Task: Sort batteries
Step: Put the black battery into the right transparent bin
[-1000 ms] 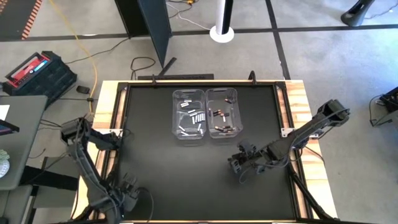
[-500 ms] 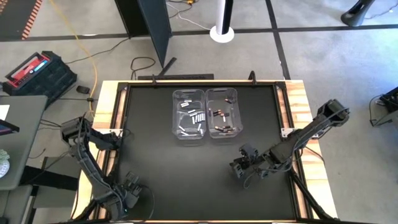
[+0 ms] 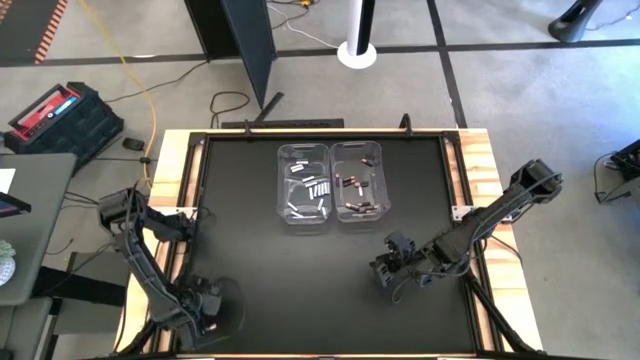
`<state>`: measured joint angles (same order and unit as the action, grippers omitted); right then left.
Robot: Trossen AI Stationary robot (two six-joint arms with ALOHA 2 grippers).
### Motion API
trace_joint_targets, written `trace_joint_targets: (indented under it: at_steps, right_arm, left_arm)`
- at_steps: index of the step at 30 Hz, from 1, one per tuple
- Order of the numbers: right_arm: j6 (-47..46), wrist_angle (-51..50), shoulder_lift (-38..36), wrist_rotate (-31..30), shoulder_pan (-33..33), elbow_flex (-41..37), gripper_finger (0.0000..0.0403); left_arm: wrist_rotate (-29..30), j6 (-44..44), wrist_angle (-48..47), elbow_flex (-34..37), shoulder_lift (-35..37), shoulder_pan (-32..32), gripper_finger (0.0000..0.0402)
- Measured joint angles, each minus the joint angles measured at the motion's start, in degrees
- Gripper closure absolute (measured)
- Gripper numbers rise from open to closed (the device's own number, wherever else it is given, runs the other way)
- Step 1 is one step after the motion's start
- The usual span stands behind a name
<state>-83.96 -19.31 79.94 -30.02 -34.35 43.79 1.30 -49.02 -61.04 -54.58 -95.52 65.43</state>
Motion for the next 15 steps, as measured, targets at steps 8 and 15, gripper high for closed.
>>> trace_joint_targets:
  at_steps: [8,15]
  right_arm:
    - [0.5,-0.9,0.0,0.0,0.0,0.0,0.0230]
    - [0.6,-1.5,0.0,0.0,0.0,0.0,0.0230]
  left_arm:
    - [-0.1,-17.2,3.2,-5.0,4.8,0.0,0.0205]
    - [0.4,-26.1,14.6,-5.4,1.5,0.0,0.0205]
